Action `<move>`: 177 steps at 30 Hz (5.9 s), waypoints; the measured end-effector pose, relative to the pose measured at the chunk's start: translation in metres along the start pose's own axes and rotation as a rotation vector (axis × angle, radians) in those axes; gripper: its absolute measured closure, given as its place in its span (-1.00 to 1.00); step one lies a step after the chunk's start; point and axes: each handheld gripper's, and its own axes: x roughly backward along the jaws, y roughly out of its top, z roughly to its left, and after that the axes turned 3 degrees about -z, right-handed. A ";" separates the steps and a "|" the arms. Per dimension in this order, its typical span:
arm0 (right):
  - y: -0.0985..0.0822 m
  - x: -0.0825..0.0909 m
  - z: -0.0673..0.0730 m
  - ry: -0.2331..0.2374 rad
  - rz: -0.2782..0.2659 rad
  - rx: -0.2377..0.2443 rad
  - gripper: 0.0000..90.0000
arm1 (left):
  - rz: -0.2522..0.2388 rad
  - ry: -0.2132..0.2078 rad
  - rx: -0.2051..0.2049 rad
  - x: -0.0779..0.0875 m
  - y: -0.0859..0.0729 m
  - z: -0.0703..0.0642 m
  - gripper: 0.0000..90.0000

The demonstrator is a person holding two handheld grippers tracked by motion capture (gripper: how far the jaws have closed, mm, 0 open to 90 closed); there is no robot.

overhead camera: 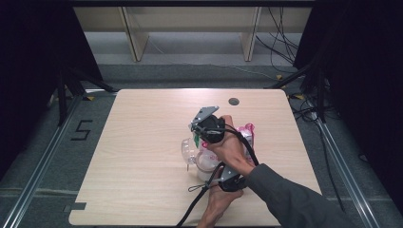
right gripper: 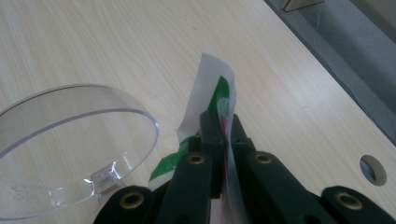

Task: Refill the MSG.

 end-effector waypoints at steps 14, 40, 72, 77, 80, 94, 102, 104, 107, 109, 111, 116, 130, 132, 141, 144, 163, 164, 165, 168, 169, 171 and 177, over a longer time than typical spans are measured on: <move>0.000 0.002 0.000 -0.003 -0.012 0.016 1.00 | -0.010 0.003 0.007 0.000 0.001 -0.002 0.71; 0.000 0.000 0.005 0.005 0.000 0.039 1.00 | -0.011 -0.060 0.001 -0.001 0.001 0.001 0.71; 0.000 0.004 -0.001 0.006 -0.026 0.006 1.00 | -0.094 -0.013 0.097 -0.005 0.000 -0.008 0.72; -0.002 -0.001 0.001 -0.010 0.008 0.044 1.00 | -0.011 -0.031 0.025 -0.001 -0.001 -0.002 0.71; -0.002 0.000 -0.001 0.009 -0.003 0.026 1.00 | -0.007 -0.026 0.019 0.000 -0.001 0.000 0.72; -0.001 0.000 0.002 0.001 0.016 0.049 1.00 | -0.010 -0.021 0.029 -0.001 -0.002 -0.002 0.72; -0.001 0.002 -0.002 0.002 -0.006 0.034 1.00 | -0.080 -0.021 0.094 -0.008 -0.002 -0.007 0.72; -0.002 0.001 -0.001 -0.010 -0.026 0.023 1.00 | -0.080 -0.011 0.103 -0.007 -0.002 -0.008 0.72; -0.002 0.004 -0.001 0.011 -0.005 0.005 1.00 | -0.082 -0.026 0.089 -0.008 -0.002 -0.007 0.72; -0.002 0.004 -0.003 0.003 -0.013 0.022 1.00 | -0.082 -0.012 0.105 -0.007 -0.003 -0.008 0.72; -0.003 0.003 -0.003 -0.003 -0.035 0.011 1.00 | -0.081 -0.012 0.107 -0.008 -0.004 -0.008 0.72; -0.004 0.005 -0.004 0.016 -0.031 -0.001 1.00 | -0.068 -0.014 0.096 -0.008 -0.006 -0.007 0.71; -0.016 0.019 -0.012 0.016 -0.108 -0.056 1.00 | -0.026 -0.011 0.126 -0.010 -0.015 -0.006 0.72; -0.016 0.021 -0.012 0.021 -0.103 -0.085 1.00 | -0.025 -0.009 0.130 -0.010 -0.015 -0.005 0.72; -0.019 0.022 -0.009 0.008 -0.124 -0.078 1.00 | -0.029 -0.015 0.147 -0.009 -0.015 -0.003 0.72; -0.019 0.026 -0.012 0.003 -0.158 -0.077 1.00 | 0.034 0.005 0.087 -0.004 -0.015 0.003 0.73; -0.024 0.025 -0.011 0.001 -0.172 -0.070 1.00 | 0.038 -0.012 0.111 -0.004 -0.017 0.005 0.74; -0.025 0.024 -0.010 0.001 -0.168 -0.065 1.00 | 0.042 -0.009 0.111 -0.004 -0.017 0.004 0.74; -0.026 0.023 -0.008 0.007 -0.154 -0.074 1.00 | 0.043 -0.001 0.113 -0.005 -0.017 0.003 0.74; -0.024 0.024 -0.009 0.002 -0.182 -0.081 1.00 | 0.037 -0.002 0.107 -0.004 -0.017 0.005 0.74; -0.025 0.024 -0.009 0.003 -0.185 -0.081 1.00 | 0.039 0.000 0.106 -0.004 -0.017 0.005 0.74; -0.024 0.024 -0.009 0.014 -0.178 -0.090 1.00 | 0.042 0.001 0.101 -0.004 -0.017 0.005 0.74; -0.025 0.028 -0.013 0.022 -0.188 -0.103 1.00 | 0.047 -0.002 0.098 -0.003 -0.017 0.005 0.74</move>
